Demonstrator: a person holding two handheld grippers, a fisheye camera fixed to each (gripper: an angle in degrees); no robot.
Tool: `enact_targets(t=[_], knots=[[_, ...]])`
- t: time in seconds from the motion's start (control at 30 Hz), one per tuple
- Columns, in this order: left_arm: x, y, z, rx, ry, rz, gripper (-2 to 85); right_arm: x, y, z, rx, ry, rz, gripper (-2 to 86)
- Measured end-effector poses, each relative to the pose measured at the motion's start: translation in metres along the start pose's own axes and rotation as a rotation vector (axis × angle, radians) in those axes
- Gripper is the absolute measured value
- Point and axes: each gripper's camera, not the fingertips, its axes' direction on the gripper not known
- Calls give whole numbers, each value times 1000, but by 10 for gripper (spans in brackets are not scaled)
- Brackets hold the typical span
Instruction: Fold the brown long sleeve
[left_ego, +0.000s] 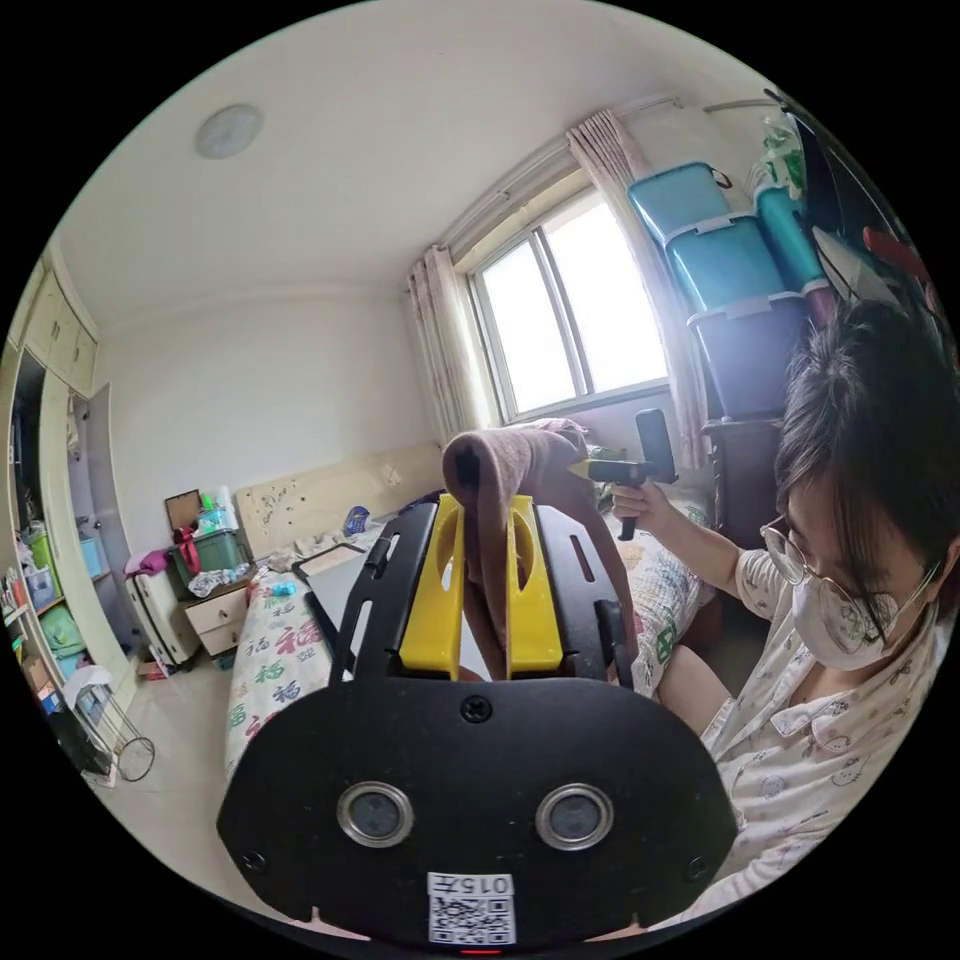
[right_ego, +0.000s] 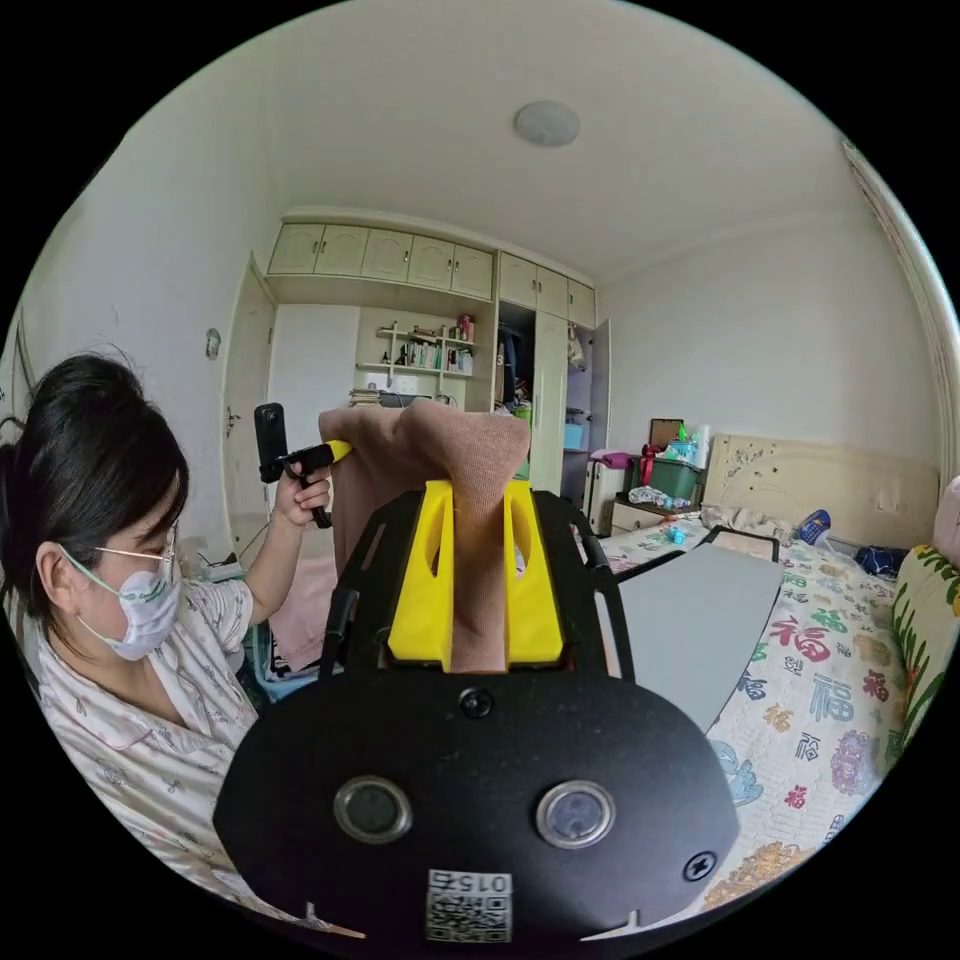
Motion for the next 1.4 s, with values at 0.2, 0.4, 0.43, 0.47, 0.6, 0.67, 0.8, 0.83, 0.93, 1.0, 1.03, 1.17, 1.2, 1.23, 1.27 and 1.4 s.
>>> enact_targets(t=[0.2,0.4,0.43,0.47,0.6,0.67,0.8,0.83,0.93,1.0,1.03,1.17,1.2,1.23,1.27,1.4], knots=[[-50,-43,-11,-10,49,-18,64,-5,-10,-20,-32,65,18,79],[-97,-107,116,45,307,-32,63,-2,-24,-115,-86,437,-13,80],[-100,-115,135,48,335,-34,63,-1,-26,-125,-97,482,-15,80],[-104,-132,173,52,391,-43,63,3,-29,-143,-118,566,-17,80],[-105,-198,314,59,559,-75,64,31,-38,-194,-206,883,-43,81],[-100,-229,374,56,609,-91,64,55,-38,-208,-248,1002,-43,81],[-85,-293,520,-14,733,-157,65,143,-22,-242,-342,1198,22,81],[-82,-300,541,-27,749,-170,65,159,-18,-247,-353,1214,38,81],[-70,-336,636,-120,768,-202,66,243,11,-273,-394,1240,142,82],[-61,-359,703,-188,753,-212,66,321,39,-291,-418,1228,246,82],[-59,-364,719,-203,748,-213,66,342,48,-295,-419,1223,273,83],[-52,-387,827,-338,685,-268,67,487,110,-319,-399,1161,490,85],[-48,-390,857,-385,649,-273,67,531,129,-320,-411,1157,544,86],[-45,-392,873,-411,624,-256,68,554,140,-318,-430,1171,572,87],[-37,-395,907,-494,540,-198,69,602,164,-312,-503,1231,649,84],[-13,-402,966,-715,264,-111,35,682,212,-284,-670,1349,655,10]])
